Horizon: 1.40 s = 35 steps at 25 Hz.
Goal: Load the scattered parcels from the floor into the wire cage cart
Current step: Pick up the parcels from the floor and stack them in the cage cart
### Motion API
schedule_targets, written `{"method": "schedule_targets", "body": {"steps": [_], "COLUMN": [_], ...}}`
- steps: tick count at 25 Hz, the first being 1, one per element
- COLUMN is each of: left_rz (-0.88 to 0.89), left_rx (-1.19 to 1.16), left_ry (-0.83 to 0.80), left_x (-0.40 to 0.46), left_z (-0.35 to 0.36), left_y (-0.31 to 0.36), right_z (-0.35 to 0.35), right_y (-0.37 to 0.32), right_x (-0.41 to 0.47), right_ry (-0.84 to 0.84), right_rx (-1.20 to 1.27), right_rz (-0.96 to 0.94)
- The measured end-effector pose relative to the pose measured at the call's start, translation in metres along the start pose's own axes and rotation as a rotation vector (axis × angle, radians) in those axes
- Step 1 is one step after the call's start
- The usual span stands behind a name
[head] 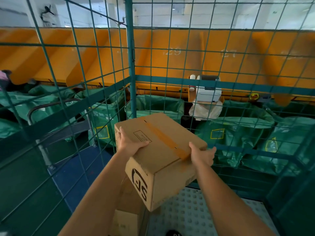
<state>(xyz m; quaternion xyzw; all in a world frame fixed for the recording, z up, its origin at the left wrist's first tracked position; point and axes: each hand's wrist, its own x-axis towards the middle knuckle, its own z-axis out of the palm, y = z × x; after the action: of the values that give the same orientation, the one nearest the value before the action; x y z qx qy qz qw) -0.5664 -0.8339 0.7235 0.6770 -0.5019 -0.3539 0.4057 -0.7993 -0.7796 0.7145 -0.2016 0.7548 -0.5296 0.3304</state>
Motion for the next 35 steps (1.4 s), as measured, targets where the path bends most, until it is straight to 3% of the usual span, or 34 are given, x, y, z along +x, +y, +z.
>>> {"method": "schedule_targets", "body": {"steps": [4,6,13,17,21,26,29,35], "left_rz": [-0.277,-0.302,0.045,0.194,0.341,0.388,0.409,0.240], "left_rx": [-0.330,-0.266,-0.035,0.424,0.534,0.548,0.487,0.409], "left_ry": [0.115,0.119,-0.138,-0.057,-0.001,0.089,0.090,0.134], "left_x": [0.001,0.000,0.053,0.109,0.153,0.176,0.173,0.164], "left_z": [0.009,0.017,0.034,0.042,0.054,0.045,0.047,0.063], "left_y": [0.000,0.011,0.065,0.066,0.071,0.068,0.049,-0.003], "right_z": [0.006,0.007,0.030,0.071,0.108,0.141,0.143,0.137], "right_y": [-0.002,-0.015,-0.038,-0.016,-0.008,0.011,0.019,0.034], "right_x": [0.013,0.017,0.044,0.059,0.084,0.057,0.061,0.068], "right_ry": [-0.017,0.024,0.120,0.071,0.099,0.117,0.116,0.075], "right_rx": [0.005,0.117,0.068,0.167,0.254,0.294,0.270,0.112], "right_rz": [-0.022,0.004,-0.162,-0.151,-0.170,-0.058,-0.090,-0.211]}}
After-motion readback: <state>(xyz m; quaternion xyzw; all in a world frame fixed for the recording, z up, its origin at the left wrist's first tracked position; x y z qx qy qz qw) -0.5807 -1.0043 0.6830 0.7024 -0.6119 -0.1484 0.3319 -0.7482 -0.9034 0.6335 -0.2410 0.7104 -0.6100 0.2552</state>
